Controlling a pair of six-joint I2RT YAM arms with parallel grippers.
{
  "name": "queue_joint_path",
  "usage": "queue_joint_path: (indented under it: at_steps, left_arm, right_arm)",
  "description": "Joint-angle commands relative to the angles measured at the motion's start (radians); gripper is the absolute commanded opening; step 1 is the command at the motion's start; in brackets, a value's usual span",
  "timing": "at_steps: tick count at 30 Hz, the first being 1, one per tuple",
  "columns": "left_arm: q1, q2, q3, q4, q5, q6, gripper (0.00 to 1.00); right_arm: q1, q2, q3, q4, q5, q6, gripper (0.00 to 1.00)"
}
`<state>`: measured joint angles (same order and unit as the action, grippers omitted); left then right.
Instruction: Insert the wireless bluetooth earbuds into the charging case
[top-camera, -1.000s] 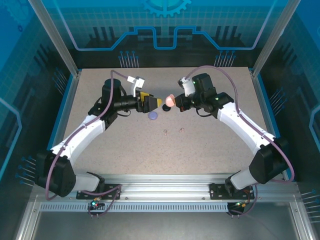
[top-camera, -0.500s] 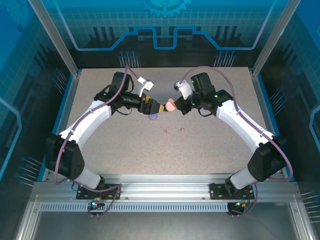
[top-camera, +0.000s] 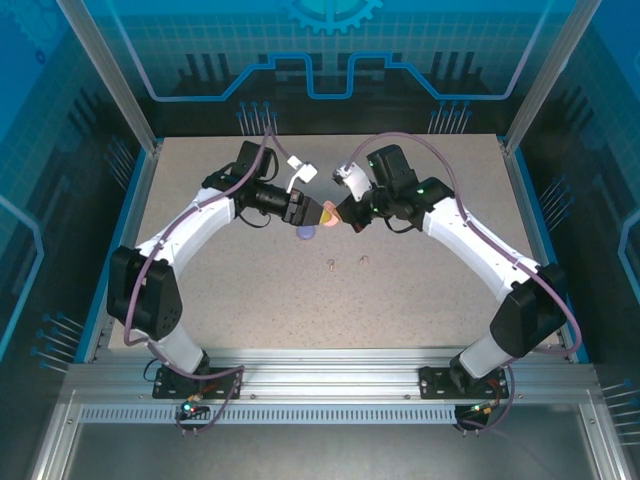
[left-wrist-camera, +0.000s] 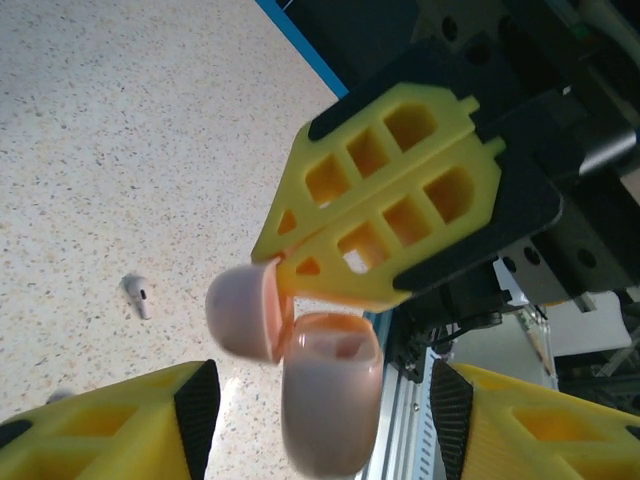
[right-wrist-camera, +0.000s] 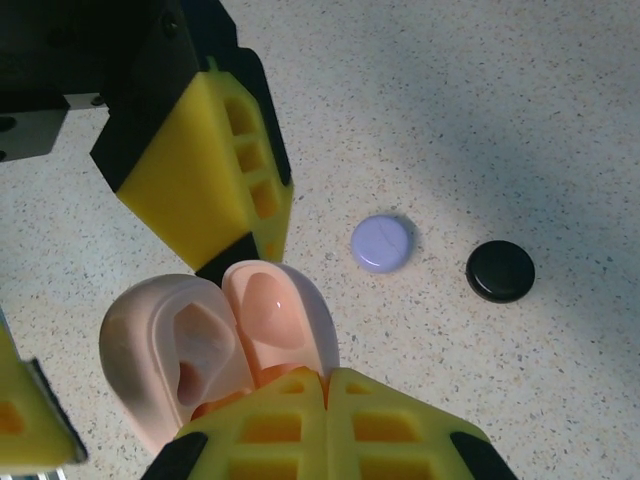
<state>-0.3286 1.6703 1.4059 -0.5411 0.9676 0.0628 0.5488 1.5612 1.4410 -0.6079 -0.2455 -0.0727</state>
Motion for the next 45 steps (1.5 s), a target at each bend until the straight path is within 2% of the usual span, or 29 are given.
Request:
queue_joint_path:
  at_steps: [1,9,17,26,28,30,31,34,36,38,39,41,45]
  left_arm:
    - [-0.005,0.018,0.033,-0.048,0.054,0.033,0.58]
    - [-0.005,0.031,0.033,-0.054,0.069,0.041,0.54]
    - [-0.006,0.04,0.033,-0.054,0.073,0.047,0.41]
    - [-0.006,0.037,0.029,-0.046,0.074,0.045,0.21]
    - [-0.006,0.035,0.027,-0.045,0.074,0.045,0.15]
    - [-0.006,0.034,0.025,-0.045,0.073,0.047,0.04]
    - [-0.006,0.03,0.023,-0.043,0.073,0.049,0.0]
    - [-0.002,0.011,-0.004,-0.01,0.059,0.039,0.0]
    - [0.005,-0.012,-0.037,0.037,0.049,0.017,0.0]
    - [0.017,-0.042,-0.079,0.096,0.034,-0.01,0.0]
    - [0.023,-0.057,-0.101,0.128,0.026,-0.025,0.0]
    - [0.044,-0.096,-0.155,0.202,0.008,-0.069,0.0]
    - [0.075,-0.179,-0.257,0.359,-0.036,-0.146,0.0]
  right_arm:
    - [0.015,0.017,0.042,-0.027,-0.003,-0.019,0.0]
    - [0.015,0.027,0.051,-0.027,0.001,-0.019,0.0]
    - [0.016,0.028,0.045,-0.017,0.004,-0.013,0.0]
    - [0.017,0.031,0.046,-0.011,0.006,-0.008,0.0]
    - [0.017,0.032,0.047,-0.009,0.011,-0.003,0.0]
    - [0.015,0.031,0.05,-0.004,0.029,0.01,0.0]
    - [0.009,0.03,0.053,0.001,0.038,0.025,0.03]
    - [-0.022,0.021,0.064,0.003,0.011,0.073,0.19]
    - [-0.045,0.003,0.067,0.002,-0.026,0.099,0.24]
    - [-0.069,-0.026,0.062,0.003,-0.064,0.126,0.32]
    - [-0.078,-0.04,0.057,0.004,-0.075,0.138,0.34]
    - [-0.099,-0.078,0.032,0.011,-0.099,0.17,0.48]
    - [-0.138,-0.147,-0.038,0.035,-0.126,0.243,0.64]
